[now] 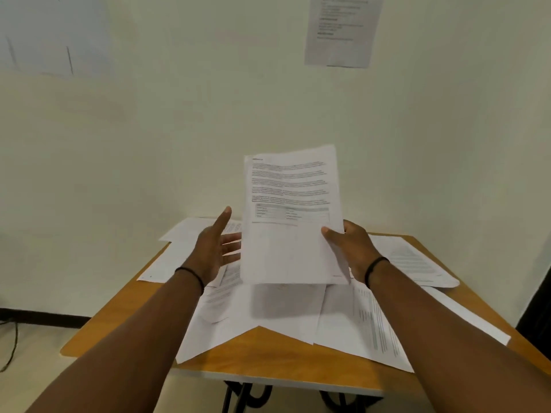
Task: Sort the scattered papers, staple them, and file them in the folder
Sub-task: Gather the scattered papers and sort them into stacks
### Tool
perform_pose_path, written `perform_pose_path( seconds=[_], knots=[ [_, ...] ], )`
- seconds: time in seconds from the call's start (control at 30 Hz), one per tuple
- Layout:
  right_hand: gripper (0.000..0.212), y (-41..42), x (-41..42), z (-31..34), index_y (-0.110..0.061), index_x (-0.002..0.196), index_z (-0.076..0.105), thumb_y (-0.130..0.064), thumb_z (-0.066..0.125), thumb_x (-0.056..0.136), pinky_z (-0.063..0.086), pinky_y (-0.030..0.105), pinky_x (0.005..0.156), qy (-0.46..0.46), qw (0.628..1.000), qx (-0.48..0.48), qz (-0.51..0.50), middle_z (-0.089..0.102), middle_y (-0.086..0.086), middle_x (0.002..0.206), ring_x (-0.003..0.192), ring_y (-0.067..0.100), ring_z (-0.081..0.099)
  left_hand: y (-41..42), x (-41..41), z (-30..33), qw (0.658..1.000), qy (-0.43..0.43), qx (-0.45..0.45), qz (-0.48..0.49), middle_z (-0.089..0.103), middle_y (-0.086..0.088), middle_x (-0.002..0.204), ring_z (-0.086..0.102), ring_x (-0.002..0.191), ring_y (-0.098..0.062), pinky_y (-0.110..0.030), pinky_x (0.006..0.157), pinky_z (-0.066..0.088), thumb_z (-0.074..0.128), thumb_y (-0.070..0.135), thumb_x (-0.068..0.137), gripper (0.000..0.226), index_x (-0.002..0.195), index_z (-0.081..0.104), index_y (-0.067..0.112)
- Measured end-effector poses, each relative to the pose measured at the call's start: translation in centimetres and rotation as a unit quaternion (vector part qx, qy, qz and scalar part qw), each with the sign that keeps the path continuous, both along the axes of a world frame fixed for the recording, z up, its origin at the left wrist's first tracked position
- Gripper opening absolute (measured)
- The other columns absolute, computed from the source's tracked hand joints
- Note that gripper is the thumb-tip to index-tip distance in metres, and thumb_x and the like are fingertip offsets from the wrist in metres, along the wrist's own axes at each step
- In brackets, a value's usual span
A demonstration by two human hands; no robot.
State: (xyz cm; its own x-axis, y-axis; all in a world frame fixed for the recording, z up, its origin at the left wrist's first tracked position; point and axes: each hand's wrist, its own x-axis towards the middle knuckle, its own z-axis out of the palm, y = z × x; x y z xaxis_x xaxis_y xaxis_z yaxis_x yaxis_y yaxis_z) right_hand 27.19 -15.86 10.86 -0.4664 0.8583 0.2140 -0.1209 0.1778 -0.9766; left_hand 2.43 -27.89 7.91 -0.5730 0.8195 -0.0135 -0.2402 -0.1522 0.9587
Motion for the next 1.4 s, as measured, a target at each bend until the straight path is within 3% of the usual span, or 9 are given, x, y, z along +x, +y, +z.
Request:
perform_pose_path(
  seconds=[0.1, 0.33, 0.5, 0.6, 0.8, 0.93, 1.17, 1.27, 1.4],
  knots=[
    [0.019, 0.2, -0.1, -2.0, -0.007, 0.113, 0.065, -0.009, 0.065, 0.094, 0.052, 0.012, 0.060, -0.067, 0.998, 0.004, 0.011, 0.070, 0.001, 0.102, 0.080, 0.007, 0.067, 0.8, 0.1, -0.1, 0.996, -0.004, 0.029, -0.079, 0.072, -0.013, 0.112, 0.071, 0.096, -0.028, -0.042, 0.079, 0.058, 0.064, 0.059, 0.085, 0.069, 0.134, 0.056, 0.011],
    [0.013, 2.8, -1.0, -8.4, -0.013, 0.099, 0.069, -0.019, 0.072, 0.088, 0.056, 0.026, 0.077, -0.214, 0.975, 0.038, -0.037, 0.073, 0.000, 0.100, 0.089, 0.016, 0.069, 4.3, 0.8, -4.6, 0.988, -0.097, 0.058, -0.103, 0.066, -0.010, 0.132, 0.063, 0.120, -0.027, -0.046, 0.098, 0.051, 0.032, 0.066, 0.098, 0.068, 0.137, 0.059, 0.017],
    [0.041, 4.1, -2.1, -10.5, -0.018, 0.062, 0.043, -0.033, 0.055, 0.098, 0.033, 0.023, 0.053, -0.346, 0.916, 0.154, -0.134, 0.047, -0.005, 0.061, 0.061, 0.014, 0.047, 6.3, 0.5, -7.7, 0.998, -0.029, -0.055, 0.013, 0.065, -0.018, 0.125, 0.067, 0.092, -0.023, -0.036, 0.085, 0.051, 0.048, 0.004, 0.102, 0.019, 0.115, 0.062, 0.000],
    [0.015, 5.7, -1.2, -11.2, -0.013, 0.093, 0.061, -0.016, 0.046, 0.098, 0.045, 0.031, 0.073, -0.364, 0.880, 0.204, -0.228, 0.062, 0.003, 0.091, 0.090, 0.024, 0.059, 7.5, -0.1, -8.8, 0.996, -0.005, -0.092, 0.008, 0.067, -0.017, 0.119, 0.066, 0.096, -0.028, -0.043, 0.096, 0.051, 0.047, -0.002, 0.099, 0.022, 0.115, 0.062, -0.002],
    [0.032, 10.4, 1.3, -12.4, -0.010, 0.124, 0.054, -0.013, 0.051, 0.092, 0.041, 0.038, 0.097, -0.546, 0.739, 0.304, -0.253, 0.057, 0.010, 0.124, 0.115, 0.028, 0.052, 7.8, -1.0, -10.1, 0.995, -0.005, -0.096, -0.035, 0.072, -0.019, 0.111, 0.071, 0.095, -0.035, -0.038, 0.071, 0.059, 0.047, 0.004, 0.099, 0.025, 0.115, 0.066, 0.000],
    [0.054, 12.1, 1.4, -13.8, -0.012, 0.145, 0.034, -0.018, 0.047, 0.093, 0.026, 0.047, 0.115, -0.640, 0.675, 0.294, -0.220, 0.047, 0.008, 0.142, 0.134, 0.028, 0.041, 7.5, -1.5, -11.7, 0.997, -0.027, -0.062, -0.025, 0.072, -0.019, 0.113, 0.069, 0.103, -0.040, -0.046, 0.082, 0.058, 0.046, 0.007, 0.098, 0.029, 0.120, 0.065, 0.002],
    [0.023, 11.4, 2.2, -13.0, -0.025, 0.091, 0.066, -0.009, 0.049, 0.094, 0.034, 0.037, 0.088, -0.628, 0.617, 0.395, -0.265, 0.069, -0.002, 0.083, 0.080, 0.023, 0.062, 8.0, -2.0, -12.7, 0.998, -0.033, -0.057, 0.004, 0.073, -0.017, 0.113, 0.068, 0.104, -0.040, -0.051, 0.090, 0.055, 0.048, 0.007, 0.097, 0.029, 0.120, 0.066, 0.004],
    [0.026, 11.2, 2.0, -11.6, -0.023, 0.067, 0.055, -0.013, 0.060, 0.090, 0.028, 0.032, 0.069, -0.575, 0.637, 0.420, -0.294, 0.064, 0.001, 0.063, 0.056, 0.023, 0.047, 7.9, -2.1, -13.3, 0.998, -0.025, -0.059, 0.012, 0.072, -0.017, 0.113, 0.068, 0.104, -0.040, -0.051, 0.089, 0.055, 0.048, 0.007, 0.097, 0.029, 0.120, 0.065, 0.003],
    [0.017, 11.5, 1.6, -7.6, -0.019, 0.084, 0.070, -0.026, 0.059, 0.094, 0.040, 0.036, 0.075, -0.427, 0.756, 0.395, -0.300, 0.070, 0.005, 0.077, 0.077, 0.029, 0.063, 7.7, -2.1, -13.5, 0.998, -0.021, -0.058, 0.026, 0.070, -0.018, 0.117, 0.067, 0.106, -0.040, -0.051, 0.093, 0.054, 0.049, 0.006, 0.097, 0.031, 0.125, 0.063, 0.001]
  ],
)
